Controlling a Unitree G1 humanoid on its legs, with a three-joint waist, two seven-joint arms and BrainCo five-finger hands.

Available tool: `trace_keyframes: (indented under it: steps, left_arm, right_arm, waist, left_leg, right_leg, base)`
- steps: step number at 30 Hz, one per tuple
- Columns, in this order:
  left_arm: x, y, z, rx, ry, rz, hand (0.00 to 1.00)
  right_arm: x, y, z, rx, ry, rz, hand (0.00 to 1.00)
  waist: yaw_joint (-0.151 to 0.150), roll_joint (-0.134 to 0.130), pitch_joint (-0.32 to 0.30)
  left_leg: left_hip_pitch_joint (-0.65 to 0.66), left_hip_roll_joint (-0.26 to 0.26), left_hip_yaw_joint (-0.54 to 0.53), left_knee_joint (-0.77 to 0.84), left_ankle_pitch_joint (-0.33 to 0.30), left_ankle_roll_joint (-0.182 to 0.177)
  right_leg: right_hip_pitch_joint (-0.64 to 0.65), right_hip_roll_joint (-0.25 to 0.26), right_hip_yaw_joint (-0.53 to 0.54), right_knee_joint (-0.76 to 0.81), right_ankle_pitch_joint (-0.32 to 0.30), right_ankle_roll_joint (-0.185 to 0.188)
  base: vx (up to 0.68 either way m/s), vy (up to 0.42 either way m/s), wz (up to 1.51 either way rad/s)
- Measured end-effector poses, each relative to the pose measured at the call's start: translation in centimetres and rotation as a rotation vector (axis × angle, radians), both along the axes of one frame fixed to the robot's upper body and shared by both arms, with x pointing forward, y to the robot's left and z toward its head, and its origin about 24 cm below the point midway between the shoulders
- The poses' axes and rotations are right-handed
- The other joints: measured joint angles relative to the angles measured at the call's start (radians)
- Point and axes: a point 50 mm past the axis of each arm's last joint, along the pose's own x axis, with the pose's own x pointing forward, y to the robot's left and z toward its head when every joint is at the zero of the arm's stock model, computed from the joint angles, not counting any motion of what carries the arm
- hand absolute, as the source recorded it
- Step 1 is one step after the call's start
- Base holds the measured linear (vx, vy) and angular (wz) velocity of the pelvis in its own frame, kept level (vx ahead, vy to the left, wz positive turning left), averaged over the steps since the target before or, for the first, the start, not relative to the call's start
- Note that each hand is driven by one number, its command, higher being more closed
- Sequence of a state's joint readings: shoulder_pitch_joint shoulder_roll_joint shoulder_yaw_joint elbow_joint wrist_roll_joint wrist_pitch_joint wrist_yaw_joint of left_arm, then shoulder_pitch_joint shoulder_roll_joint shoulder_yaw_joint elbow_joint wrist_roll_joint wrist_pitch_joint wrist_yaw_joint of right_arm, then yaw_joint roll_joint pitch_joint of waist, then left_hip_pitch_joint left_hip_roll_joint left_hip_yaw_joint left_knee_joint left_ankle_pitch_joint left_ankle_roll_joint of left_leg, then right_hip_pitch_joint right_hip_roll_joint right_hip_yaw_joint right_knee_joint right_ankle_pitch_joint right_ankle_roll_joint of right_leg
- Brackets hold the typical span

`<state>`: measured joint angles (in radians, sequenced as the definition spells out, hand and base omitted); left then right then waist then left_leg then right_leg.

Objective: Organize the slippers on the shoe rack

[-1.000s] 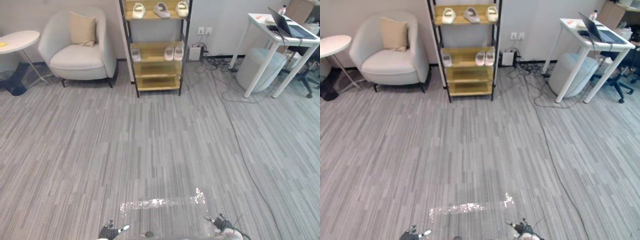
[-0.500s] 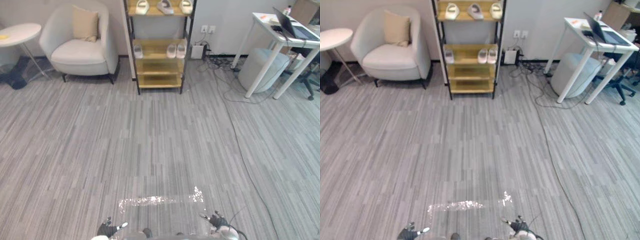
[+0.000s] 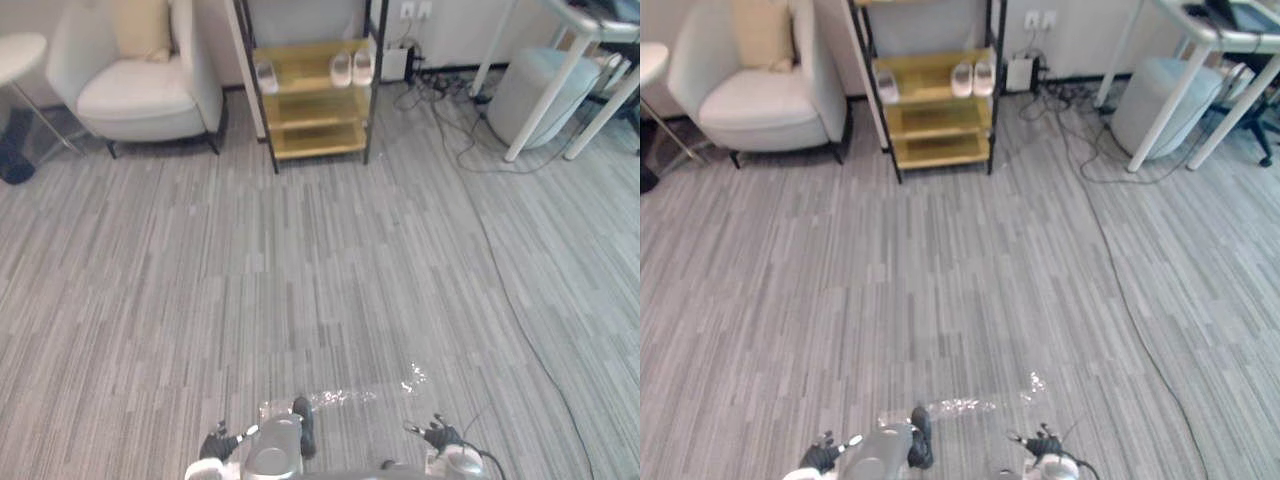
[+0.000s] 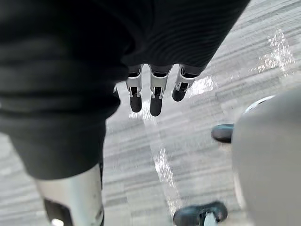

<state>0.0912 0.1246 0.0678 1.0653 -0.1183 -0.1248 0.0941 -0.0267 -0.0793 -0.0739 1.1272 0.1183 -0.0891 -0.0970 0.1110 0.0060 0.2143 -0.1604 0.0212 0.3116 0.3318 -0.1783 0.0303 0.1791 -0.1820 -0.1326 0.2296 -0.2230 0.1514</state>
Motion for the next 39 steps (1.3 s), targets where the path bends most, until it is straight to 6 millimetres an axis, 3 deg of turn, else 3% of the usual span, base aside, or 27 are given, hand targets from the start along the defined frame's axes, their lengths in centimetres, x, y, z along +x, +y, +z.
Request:
trace_keyframes:
  steps: [2, 3, 4, 6, 8, 10, 12, 13, 14, 15, 17, 18, 19, 20, 21, 23, 25, 27, 28, 29, 30, 31, 33, 34, 37, 38, 39]
  left_arm:
    - [-0.3, 0.0, -0.1, 0.0, 0.011, -0.001, 0.0]
    - [-0.3, 0.2, -0.1, 0.008, 0.015, -0.014, 0.0]
    - [-0.2, 0.3, 0.0, 0.012, 0.014, -0.019, 0.0]
    - [-0.1, 0.6, 0.1, 0.024, 0.016, -0.04, 0.0]
    - [0.0, 0.6, 0.1, 0.027, 0.013, -0.046, 0.0]
    - [0.6, 0.5, 0.2, 0.027, -0.003, -0.05, 0.0]
    - [1.1, 0.5, 0.4, 0.034, -0.02, -0.053, 0.0]
    - [1.2, 0.7, 0.5, 0.041, -0.024, -0.052, 0.0]
    - [1.2, 0.9, 0.5, 0.046, -0.026, -0.049, 0.0]
    - [1.1, -0.6, 0.2, 0.007, -0.02, -0.035, 0.0]
    - [1.4, -1.6, 0.1, -0.022, -0.035, -0.015, 0.0]
    - [1.9, -2.0, 0.2, -0.038, -0.055, 0.0, 0.0]
    - [1.9, -2.1, 0.2, -0.045, -0.059, 0.009, 0.0]
    - [2.3, -2.4, 0.4, -0.065, -0.085, 0.053, 0.0]
    - [2.5, -2.5, 0.5, -0.07, -0.096, 0.064, 0.0]
    - [2.7, -2.7, 0.6, -0.074, -0.106, 0.054, 0.0]
    - [3.5, -2.8, 1.0, -0.072, -0.148, 0.029, 0.0]
    - [3.8, -2.9, 1.1, -0.072, -0.158, 0.027, 0.0]
    - [3.9, -2.9, 1.2, -0.072, -0.162, 0.026, 0.0]
    - [4.1, -3.0, 1.2, -0.075, -0.166, 0.021, 0.0]
    - [4.2, -3.1, 1.3, -0.076, -0.172, 0.013, 0.0]
    - [4.2, -3.1, 1.3, -0.075, -0.173, 0.012, 0.0]
    - [4.6, -2.1, 1.5, -0.054, -0.179, 0.006, 0.0]
    - [4.7, -2.1, 1.6, -0.052, -0.18, 0.004, 0.0]
    - [4.5, -1.9, 1.4, -0.046, -0.16, -0.001, 0.0]
    - [4.4, -1.7, 1.3, -0.037, -0.149, -0.013, 0.0]
    - [4.3, -1.4, 1.3, -0.023, -0.135, -0.031, 0.0]
  right_arm:
    - [0.4, 0.5, 0.1, 0.013, -0.011, 0.008, 0.0]
    - [0.7, 0.9, 0.1, 0.026, -0.022, 0.022, 0.0]
    - [0.9, 1.0, 0.2, 0.027, -0.032, 0.023, 0.0]
    - [1.1, 0.9, 0.3, 0.026, -0.035, 0.029, 0.0]
    - [1.7, 1.1, 0.5, 0.024, -0.053, 0.044, 0.0]
    - [2.5, 1.1, 0.8, 0.018, -0.075, 0.063, 0.0]
    - [2.2, 0.6, 0.8, 0.006, -0.067, 0.062, 0.0]
    - [1.9, 0.6, 0.7, 0.006, -0.059, 0.06, 0.0]
    - [1.4, 0.3, 0.6, 0.006, -0.055, 0.043, 0.0]
    - [2.1, -0.7, 1.0, -0.024, -0.072, 0.05, 0.0]
    - [1.7, -1.1, 0.8, -0.024, -0.059, 0.024, 0.0]
    - [1.4, -1.3, 0.7, -0.017, -0.057, -0.014, 0.0]
    - [1.3, -1.4, 0.7, -0.019, -0.053, -0.019, 0.0]
    - [0.9, -1.7, 0.6, -0.026, -0.043, -0.032, 0.0]
    - [0.6, -1.7, 0.6, -0.028, -0.038, -0.033, 0.0]
    - [0.7, -1.4, 0.7, -0.027, -0.049, -0.034, 0.0]
    - [1.0, -1.0, 0.6, -0.012, -0.05, -0.044, 0.0]
    - [1.1, -0.7, 0.6, 0.003, -0.054, -0.061, 0.0]
    - [1.2, -0.6, 0.6, 0.006, -0.056, -0.064, 0.0]
    - [1.2, -0.5, 0.6, 0.008, -0.055, -0.065, 0.0]
    - [1.1, -0.4, 0.6, 0.008, -0.052, -0.065, 0.0]
    - [1.1, -0.2, 0.5, 0.011, -0.051, -0.06, 0.0]
    - [1.6, 1.4, 0.5, 0.042, -0.059, -0.032, 0.0]
    - [1.6, 1.5, 0.5, 0.044, -0.059, -0.031, 0.0]
    - [1.3, 1.6, 0.3, 0.041, -0.04, -0.015, 0.0]
    - [1.0, 1.7, 0.2, 0.036, -0.03, 0.007, 0.0]
    - [1.1, 1.7, 0.2, 0.038, -0.034, 0.014, 0.0]
  waist:
    - [0.002, -0.001, -0.001]
    - [-0.004, -0.011, 0.002]
    - [-0.006, -0.017, 0.004]
    - [-0.017, -0.023, 0.004]
    - [-0.03, -0.022, 0.004]
    - [-0.047, -0.015, 0.007]
    - [-0.061, -0.027, 0.007]
    - [-0.062, -0.039, 0.008]
    - [-0.073, -0.057, 0.012]
    - [-0.078, 0.006, 0.005]
    - [-0.078, 0.041, -0.012]
    - [-0.078, 0.054, -0.009]
    - [-0.078, 0.062, -0.008]
    - [-0.074, 0.079, 0.002]
    - [-0.067, 0.08, 0.009]
    - [-0.054, 0.069, 0.017]
    - [-0.047, 0.055, 0.021]
    - [-0.035, 0.051, 0.024]
    - [-0.028, 0.05, 0.024]
    - [-0.017, 0.049, 0.026]
    - [0.006, 0.047, 0.023]
    - [0.015, 0.045, 0.021]
    - [0.008, -0.009, 0.01]
    - [0.009, -0.015, 0.008]
    - [0.017, -0.025, 0.004]
    - [0.013, -0.032, 0.005]
    - [0.005, -0.045, 0.012]
  left_leg:
    - [0.053, 0.001, 0.01, -0.022, -0.016, -0.001]
    - [0.129, -0.001, 0.012, -0.062, -0.032, -0.003]
    - [0.156, -0.004, 0.011, -0.08, -0.035, -0.006]
    - [0.29, 0.0, 0.01, -0.167, -0.038, -0.011]
    - [0.339, 0.024, 0.007, -0.194, -0.038, -0.013]
    - [0.348, 0.053, 0.002, -0.194, -0.038, -0.013]
    - [0.385, 0.042, -0.029, -0.228, -0.044, -0.031]
    - [0.399, 0.031, -0.045, -0.232, -0.05, -0.046]
    - [0.445, 0.017, -0.092, -0.238, -0.091, -0.106]
    - [0.464, 0.076, -0.122, -0.235, -0.123, -0.12]
    - [0.397, 0.128, -0.17, -0.09, -0.128, -0.11]
    - [0.291, 0.177, -0.216, 0.142, -0.121, -0.119]
    - [0.263, 0.194, -0.222, 0.201, -0.11, -0.121]
    - [0.172, 0.26, -0.23, 0.432, -0.017, -0.114]
    - [0.145, 0.291, -0.229, 0.529, 0.071, -0.11]
    - [0.09, 0.317, -0.224, 0.646, 0.08, -0.122]
    - [-0.04, 0.248, -0.165, 0.594, -0.101, -0.091]
    - [-0.083, 0.159, -0.159, 0.361, -0.111, -0.086]
    - [-0.087, 0.134, -0.163, 0.274, -0.096, -0.089]
    - [-0.085, 0.082, -0.188, 0.048, -0.024, -0.105]
    - [-0.07, 0.059, -0.213, -0.092, 0.116, -0.125]
    - [-0.055, 0.057, -0.209, -0.104, 0.155, -0.126]
    - [-0.061, 0.008, -0.202, -0.055, 0.13, -0.034]
    - [-0.067, 0.004, -0.201, -0.033, 0.113, -0.029]
    - [0.01, 0.002, -0.168, 0.002, 0.019, -0.006]
    - [0.072, -0.016, -0.168, -0.019, -0.009, 0.004]
    - [0.165, -0.042, -0.174, -0.055, -0.034, 0.012]
  right_leg:
    - [-0.072, -0.012, 0.022, 0.187, 0.004, 0.038]
    - [-0.165, -0.04, 0.03, 0.448, 0.042, 0.117]
    - [-0.192, -0.05, 0.02, 0.521, 0.04, 0.114]
    - [-0.286, -0.093, -0.113, 0.645, -0.041, -0.025]
    - [-0.35, -0.069, -0.181, 0.53, -0.069, -0.073]
    - [-0.416, -0.013, -0.174, 0.324, -0.034, -0.095]
    - [-0.449, 0.051, -0.029, -0.04, 0.188, -0.07]
    - [-0.451, 0.048, 0.004, -0.061, 0.226, -0.062]
    - [-0.456, 0.051, 0.065, -0.02, 0.35, -0.092]
    - [-0.471, 0.095, 0.033, 0.064, 0.26, -0.105]
    - [-0.448, 0.121, -0.009, 0.054, 0.224, -0.125]
    - [-0.393, 0.144, -0.042, -0.002, 0.22, -0.132]
    - [-0.376, 0.154, -0.053, -0.015, 0.218, -0.135]
    - [-0.306, 0.197, -0.074, -0.046, 0.202, -0.161]
    - [-0.26, 0.216, -0.072, -0.065, 0.19, -0.178]
    - [-0.196, 0.231, -0.065, -0.1, 0.174, -0.193]
    - [-0.126, 0.217, -0.037, -0.178, 0.172, -0.195]
    - [-0.102, 0.19, -0.027, -0.194, 0.16, -0.184]
    - [-0.093, 0.18, -0.024, -0.197, 0.155, -0.18]
    - [-0.069, 0.164, -0.015, -0.206, 0.137, -0.169]
    - [-0.046, 0.158, 0.007, -0.218, 0.116, -0.151]
    - [-0.036, 0.156, 0.017, -0.222, 0.11, -0.145]
    - [-0.019, 0.108, 0.027, -0.204, 0.084, -0.102]
    - [-0.02, 0.104, 0.028, -0.19, 0.08, -0.098]
    - [-0.113, 0.076, 0.056, 0.156, 0.019, -0.022]
    - [-0.178, 0.037, 0.03, 0.369, 0.036, 0.023]
    - [-0.231, -0.032, -0.038, 0.571, 0.03, 0.007]
  base:
    - [0.33, 0.109, -0.26]
    - [0.24, 0.053, -0.12]
    - [0.36, 0.062, -0.1]
    - [0.34, 0.006, 0.02]
    - [0.34, -0.075, 0.1]
    - [0.41, -0.177, 0.17]
    - [0.36, -0.218, 0.33]
    - [0.32, -0.211, 0.55]
    - [0.41, -0.269, 0.44]
    - [0.41, -0.268, 0.39]
    - [0.42, -0.309, 0.36]
    - [0.36, -0.296, 0.45]
    - [0.33, -0.249, 0.33]
    - [0.34, -0.176, 0.09]
    - [0.42, -0.169, 0.06]
    - [0.35, -0.109, 0.0]
    - [0.33, -0.056, -0.07]
    - [0.27, 0.054, -0.21]
    - [0.3, 0.118, -0.3]
    - [0.41, 0.19, -0.36]
    - [0.35, 0.168, -0.41]
    - [0.4, 0.176, -0.39]
    - [0.54, 0.167, -0.04]
    - [0.48, 0.135, 0.11]
    - [0.43, 0.152, -0.16]
    - [0.41, 0.124, -0.02]
    - [0.44, 0.106, 0.04]
